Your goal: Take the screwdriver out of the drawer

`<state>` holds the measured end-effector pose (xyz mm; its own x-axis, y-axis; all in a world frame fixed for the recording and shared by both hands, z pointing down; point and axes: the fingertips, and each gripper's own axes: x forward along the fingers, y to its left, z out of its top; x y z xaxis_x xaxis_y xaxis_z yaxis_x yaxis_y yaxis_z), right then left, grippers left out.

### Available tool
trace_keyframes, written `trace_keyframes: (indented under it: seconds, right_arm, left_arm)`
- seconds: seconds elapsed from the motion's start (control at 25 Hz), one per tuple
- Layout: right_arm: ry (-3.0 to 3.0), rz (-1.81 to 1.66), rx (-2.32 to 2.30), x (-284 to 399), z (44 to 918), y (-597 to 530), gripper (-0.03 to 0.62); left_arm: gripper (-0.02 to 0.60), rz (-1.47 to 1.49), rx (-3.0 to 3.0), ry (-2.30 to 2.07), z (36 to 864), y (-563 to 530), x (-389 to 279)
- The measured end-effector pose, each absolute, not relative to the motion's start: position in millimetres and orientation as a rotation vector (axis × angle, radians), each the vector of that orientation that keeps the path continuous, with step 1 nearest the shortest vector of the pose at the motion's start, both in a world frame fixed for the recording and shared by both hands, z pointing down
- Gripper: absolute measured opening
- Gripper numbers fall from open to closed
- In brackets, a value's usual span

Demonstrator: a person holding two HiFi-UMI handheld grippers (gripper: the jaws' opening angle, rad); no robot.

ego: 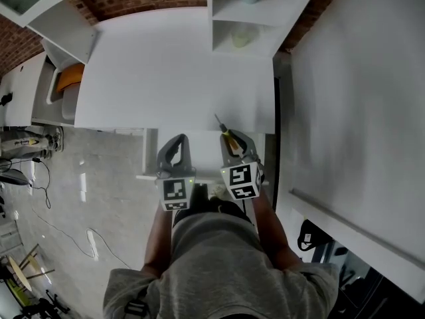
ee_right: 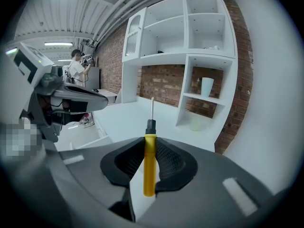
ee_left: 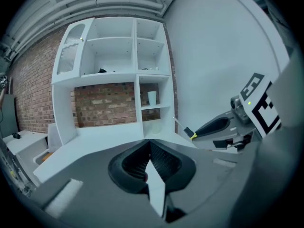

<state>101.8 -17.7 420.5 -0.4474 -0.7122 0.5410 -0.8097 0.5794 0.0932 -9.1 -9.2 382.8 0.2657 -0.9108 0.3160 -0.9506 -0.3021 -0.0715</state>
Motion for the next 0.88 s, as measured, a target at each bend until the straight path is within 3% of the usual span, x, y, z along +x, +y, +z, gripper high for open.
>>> trace_keyframes:
  seconds: [0.88]
  right_arm:
    - [-2.158, 0.361, 1.011, 28.3, 516.3, -124.4, 0.077]
  left_arm:
    - [0.012, 0.519, 2.231, -1.688, 468.7, -104.9, -73.8]
